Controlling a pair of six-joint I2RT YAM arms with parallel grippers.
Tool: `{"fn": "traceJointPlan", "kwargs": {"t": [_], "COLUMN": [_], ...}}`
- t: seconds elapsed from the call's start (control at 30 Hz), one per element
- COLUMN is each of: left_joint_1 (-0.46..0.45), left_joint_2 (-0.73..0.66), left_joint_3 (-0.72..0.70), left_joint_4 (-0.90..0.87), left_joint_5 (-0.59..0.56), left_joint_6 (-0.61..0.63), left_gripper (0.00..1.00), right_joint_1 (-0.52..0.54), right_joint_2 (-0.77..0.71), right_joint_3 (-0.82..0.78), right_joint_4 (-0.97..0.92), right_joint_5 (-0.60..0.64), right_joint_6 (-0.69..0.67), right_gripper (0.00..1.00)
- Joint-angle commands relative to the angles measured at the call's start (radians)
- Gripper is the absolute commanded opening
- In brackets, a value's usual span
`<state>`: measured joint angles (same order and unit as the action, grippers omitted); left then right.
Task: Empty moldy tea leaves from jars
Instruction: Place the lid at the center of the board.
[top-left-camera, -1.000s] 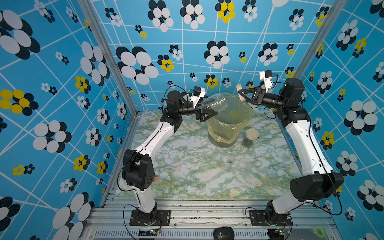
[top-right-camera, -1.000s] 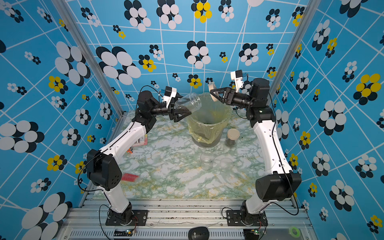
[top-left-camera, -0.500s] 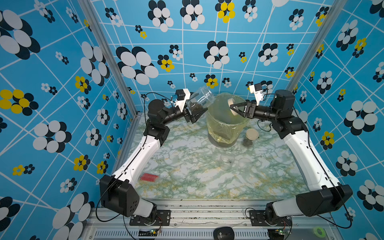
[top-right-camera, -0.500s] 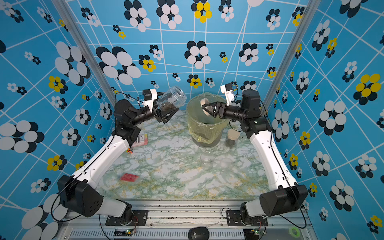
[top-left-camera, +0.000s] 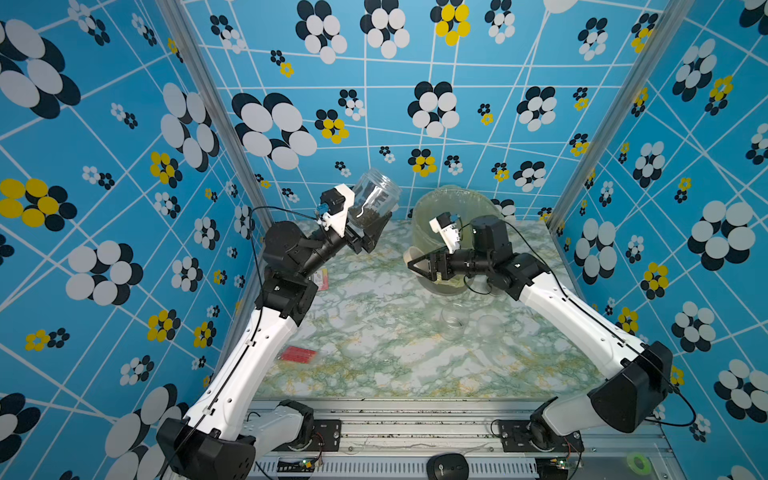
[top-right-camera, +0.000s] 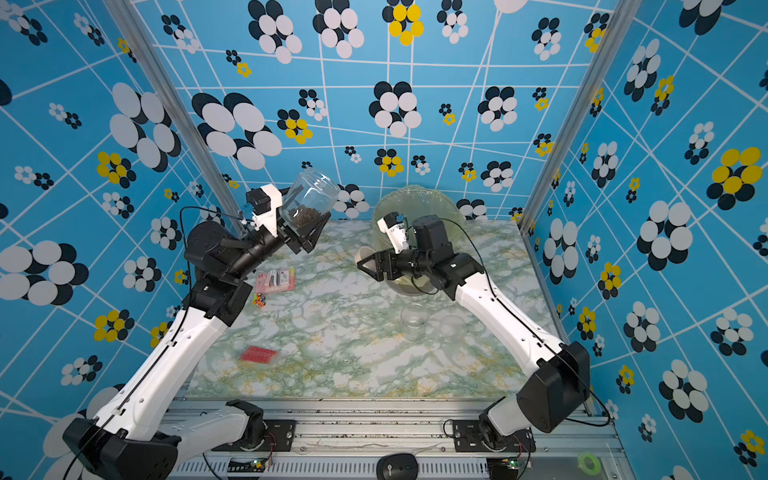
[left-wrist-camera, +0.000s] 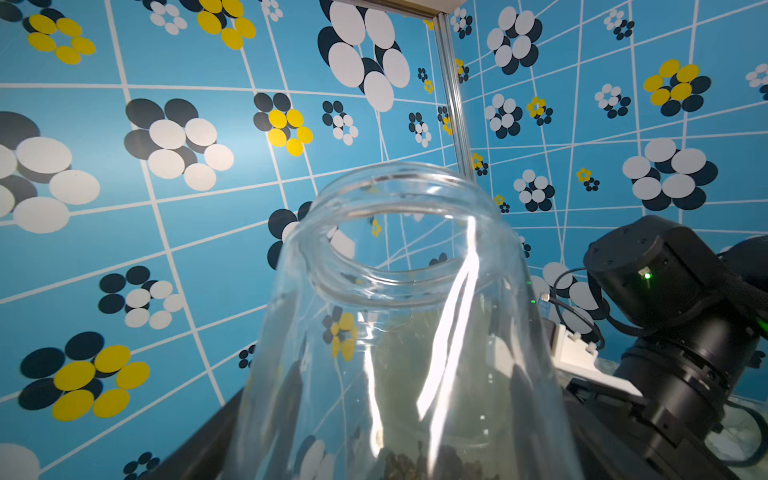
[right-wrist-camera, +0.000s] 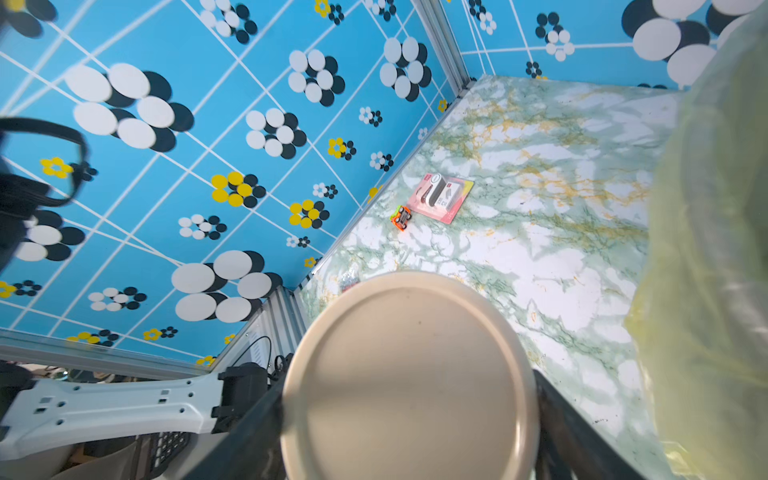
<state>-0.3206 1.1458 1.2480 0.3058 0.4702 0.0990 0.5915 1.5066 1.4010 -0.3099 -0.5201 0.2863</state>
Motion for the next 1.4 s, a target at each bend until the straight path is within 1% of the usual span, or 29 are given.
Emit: {"fn": "traceJointPlan", "kwargs": {"t": [0.0, 0.07, 0.3, 0.63, 0.8, 1.0, 1.13, 1.27, 1.37], "left_joint_1": [0.004, 0.003, 0.005, 0.004, 0.004, 0.003, 0.004, 0.004, 0.004], "left_joint_2": [-0.051, -0.063, -0.096, -0.127, -0.136, -0.141, -0.144, -0.142, -0.135], "left_joint_3": [0.0, -0.004, -0.018, -0.033, -0.038, -0.033, -0.032, -0.027, -0.022], "left_joint_4": [-0.014, -0.025, -0.061, -0.102, -0.115, -0.139, -0.144, -0.151, -0.147], "left_joint_5": [-0.068, -0.075, -0.091, -0.091, -0.088, -0.081, -0.074, -0.076, -0.075], "left_joint_6": [0.038, 0.036, 0.028, 0.041, 0.048, 0.059, 0.064, 0.073, 0.072], "left_gripper": [0.35, 0.35, 0.35, 0.35, 0.35, 0.36, 0.36, 0.36, 0.36], "right_joint_1": [0.067, 0.106, 0.213, 0.264, 0.29, 0.301, 0.32, 0.324, 0.324], "right_joint_2": [0.053, 0.096, 0.289, 0.489, 0.584, 0.648, 0.705, 0.716, 0.712], "right_joint_3": [-0.053, -0.064, -0.014, 0.041, 0.099, 0.142, 0.181, 0.181, 0.181], "right_joint_4": [0.12, 0.148, 0.168, 0.201, 0.164, 0.145, 0.098, 0.084, 0.078], "right_joint_5": [0.135, 0.179, 0.313, 0.455, 0.472, 0.479, 0.494, 0.505, 0.504], "right_joint_6": [-0.024, -0.028, -0.085, -0.166, -0.205, -0.215, -0.25, -0.261, -0.266], "right_gripper": [0.5, 0.5, 0.49, 0.5, 0.53, 0.54, 0.59, 0.63, 0.7]}}
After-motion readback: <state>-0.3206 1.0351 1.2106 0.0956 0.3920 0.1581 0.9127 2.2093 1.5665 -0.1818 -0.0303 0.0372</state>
